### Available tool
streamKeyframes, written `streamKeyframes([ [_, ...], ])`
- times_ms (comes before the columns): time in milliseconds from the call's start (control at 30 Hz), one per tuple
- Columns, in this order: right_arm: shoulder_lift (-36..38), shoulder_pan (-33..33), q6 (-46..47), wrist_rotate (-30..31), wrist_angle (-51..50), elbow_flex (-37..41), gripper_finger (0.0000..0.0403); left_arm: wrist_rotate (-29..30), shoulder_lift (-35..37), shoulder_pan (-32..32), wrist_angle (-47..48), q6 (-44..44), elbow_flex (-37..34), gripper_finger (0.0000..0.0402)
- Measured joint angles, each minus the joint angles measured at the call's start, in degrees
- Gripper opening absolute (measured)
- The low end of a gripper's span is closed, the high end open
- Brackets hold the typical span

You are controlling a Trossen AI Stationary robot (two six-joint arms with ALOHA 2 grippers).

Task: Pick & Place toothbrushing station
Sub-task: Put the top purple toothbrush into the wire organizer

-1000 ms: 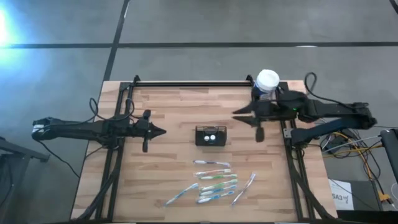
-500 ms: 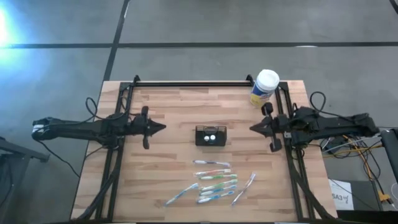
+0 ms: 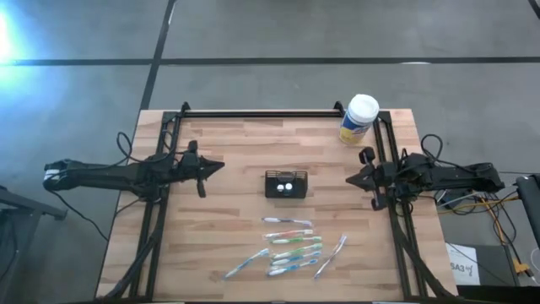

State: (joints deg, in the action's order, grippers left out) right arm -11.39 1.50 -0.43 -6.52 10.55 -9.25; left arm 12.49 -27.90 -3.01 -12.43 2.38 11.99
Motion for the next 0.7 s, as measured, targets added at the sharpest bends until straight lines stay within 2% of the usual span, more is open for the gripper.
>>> streamKeyframes([
  [200, 5.7, 0.0, 0.0, 0.1, -0.5, 4.1, 0.0008, -7.5, 1.7, 0.1, 0.0, -1.5, 0.0, 0.0012],
  [467, 11.4, 0.0, -0.1, 1.9, -0.6, 8.4, 0.0008, -7.5, 5.7, 0.0, 1.3, -3.1, -0.3, 0.0005],
  [700, 11.4, -0.1, 0.5, 2.2, -2.3, 8.4, 0.0008, -7.2, 6.0, -0.2, -5.1, -1.1, -4.6, 0.0004],
])
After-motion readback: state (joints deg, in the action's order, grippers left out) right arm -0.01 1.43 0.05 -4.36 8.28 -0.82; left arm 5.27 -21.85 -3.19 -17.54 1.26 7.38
